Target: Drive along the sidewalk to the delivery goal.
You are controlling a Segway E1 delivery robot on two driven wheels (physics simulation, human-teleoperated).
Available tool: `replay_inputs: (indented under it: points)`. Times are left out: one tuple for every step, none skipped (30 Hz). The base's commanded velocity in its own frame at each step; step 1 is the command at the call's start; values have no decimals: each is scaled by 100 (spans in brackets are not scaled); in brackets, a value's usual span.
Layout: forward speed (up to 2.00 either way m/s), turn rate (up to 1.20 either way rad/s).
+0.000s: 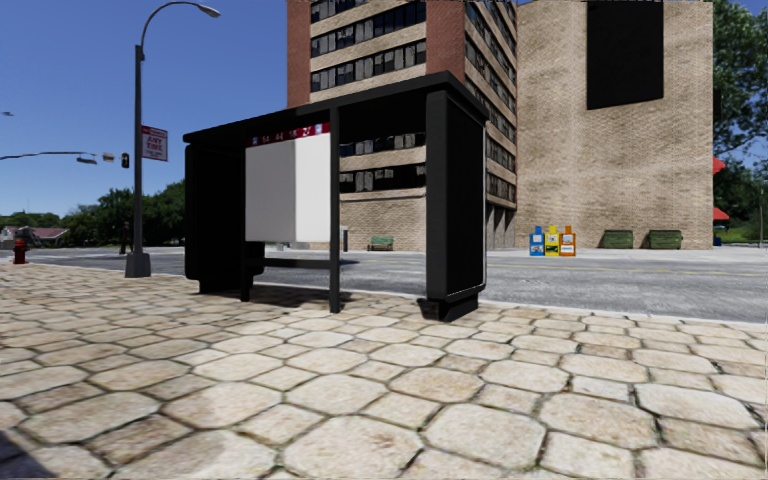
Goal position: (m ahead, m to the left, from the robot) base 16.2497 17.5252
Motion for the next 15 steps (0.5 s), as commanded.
replay_inputs:
  points:
    - [200,51]
    - [200,51]
    - [200,53]
    - [200,53]
    - [200,54]
    - [200,57]
    - [200,57]
    - [200,58]
    - [200,58]
    - [200,58]
    - [200,58]
    - [200,58]
    - [200,58]
    - [200,58]
    - [200,58]
